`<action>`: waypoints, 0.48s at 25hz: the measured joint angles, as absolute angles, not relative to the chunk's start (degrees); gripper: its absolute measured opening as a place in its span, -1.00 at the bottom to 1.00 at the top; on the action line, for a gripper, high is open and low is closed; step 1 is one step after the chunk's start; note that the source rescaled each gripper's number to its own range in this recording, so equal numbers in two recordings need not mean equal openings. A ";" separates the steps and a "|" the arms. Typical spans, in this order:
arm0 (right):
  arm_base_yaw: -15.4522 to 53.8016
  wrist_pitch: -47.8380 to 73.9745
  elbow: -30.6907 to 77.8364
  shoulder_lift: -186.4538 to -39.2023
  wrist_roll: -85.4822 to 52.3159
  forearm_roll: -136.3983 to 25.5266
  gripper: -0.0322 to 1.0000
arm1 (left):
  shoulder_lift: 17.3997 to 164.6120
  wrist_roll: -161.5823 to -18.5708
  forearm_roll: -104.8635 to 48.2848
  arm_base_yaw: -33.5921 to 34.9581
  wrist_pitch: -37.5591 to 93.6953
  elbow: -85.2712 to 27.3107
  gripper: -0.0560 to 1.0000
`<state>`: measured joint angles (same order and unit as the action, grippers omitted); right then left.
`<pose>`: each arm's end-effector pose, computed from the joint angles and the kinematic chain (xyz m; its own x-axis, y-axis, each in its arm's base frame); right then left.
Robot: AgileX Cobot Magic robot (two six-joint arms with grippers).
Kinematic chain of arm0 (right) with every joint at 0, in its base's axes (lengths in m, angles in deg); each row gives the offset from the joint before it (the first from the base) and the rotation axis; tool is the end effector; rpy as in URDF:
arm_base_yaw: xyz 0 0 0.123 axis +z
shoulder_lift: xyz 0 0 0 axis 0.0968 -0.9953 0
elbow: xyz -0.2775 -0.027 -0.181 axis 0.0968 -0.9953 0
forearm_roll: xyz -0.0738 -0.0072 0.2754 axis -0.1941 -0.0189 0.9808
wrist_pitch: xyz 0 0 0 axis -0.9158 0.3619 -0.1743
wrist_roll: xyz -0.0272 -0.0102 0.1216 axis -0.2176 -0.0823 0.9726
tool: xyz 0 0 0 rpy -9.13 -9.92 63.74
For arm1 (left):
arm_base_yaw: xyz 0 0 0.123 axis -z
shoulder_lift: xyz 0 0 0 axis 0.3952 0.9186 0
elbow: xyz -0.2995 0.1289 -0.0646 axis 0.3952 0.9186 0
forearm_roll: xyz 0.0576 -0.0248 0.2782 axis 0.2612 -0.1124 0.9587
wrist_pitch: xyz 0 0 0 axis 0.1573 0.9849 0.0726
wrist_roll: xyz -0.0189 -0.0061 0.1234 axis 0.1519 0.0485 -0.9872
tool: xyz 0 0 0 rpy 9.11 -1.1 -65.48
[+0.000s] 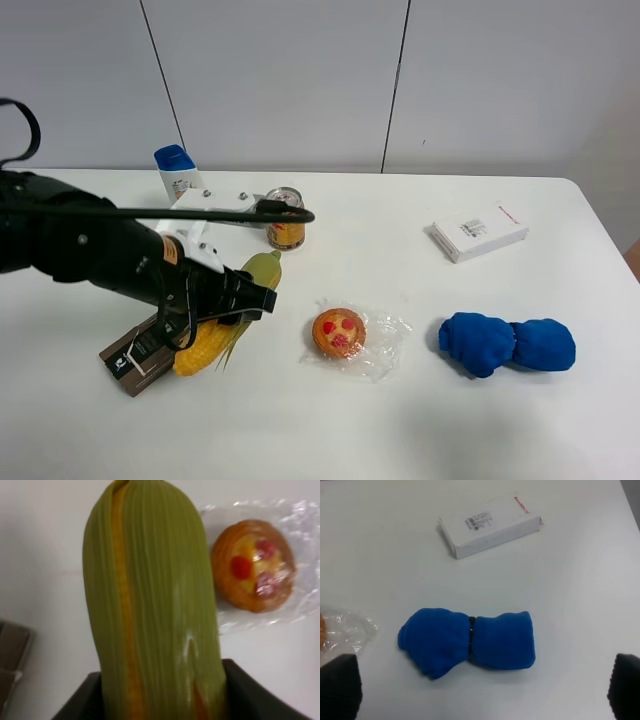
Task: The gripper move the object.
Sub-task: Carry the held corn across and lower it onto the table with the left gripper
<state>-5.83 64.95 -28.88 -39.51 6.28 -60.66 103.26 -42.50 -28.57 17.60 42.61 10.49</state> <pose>0.0086 0.0050 0.2721 -0.4726 0.0247 -0.8809 -0.0205 0.9990 0.0390 0.2259 -0.2080 0.1798 -0.8803 0.1711 -0.4425 0.3223 0.9000 -0.2933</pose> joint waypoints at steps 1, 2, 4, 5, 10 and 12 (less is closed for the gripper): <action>-5.83 64.95 -28.88 -39.51 6.28 -60.66 1.00 | 103.24 -42.32 -28.55 17.60 41.54 12.00 -0.83; -5.83 64.95 -28.88 -39.51 6.28 -60.66 1.00 | 103.19 -42.15 -28.55 17.60 40.91 13.08 -0.83; -5.83 64.95 -28.88 -39.51 6.28 -60.66 1.00 | 103.20 -42.13 -28.58 17.79 40.72 14.89 -0.83; -5.83 64.95 -28.88 -39.51 6.28 -60.66 1.00 | 103.20 -42.20 -28.58 18.24 40.70 15.38 -0.83; -5.83 64.95 -28.88 -39.51 6.28 -60.66 1.00 | 103.20 -49.06 -28.72 21.80 39.24 15.83 -0.83; -5.83 64.95 -28.88 -39.51 6.28 -60.66 1.00 | 103.20 -52.21 -28.93 22.67 38.16 15.95 -0.83</action>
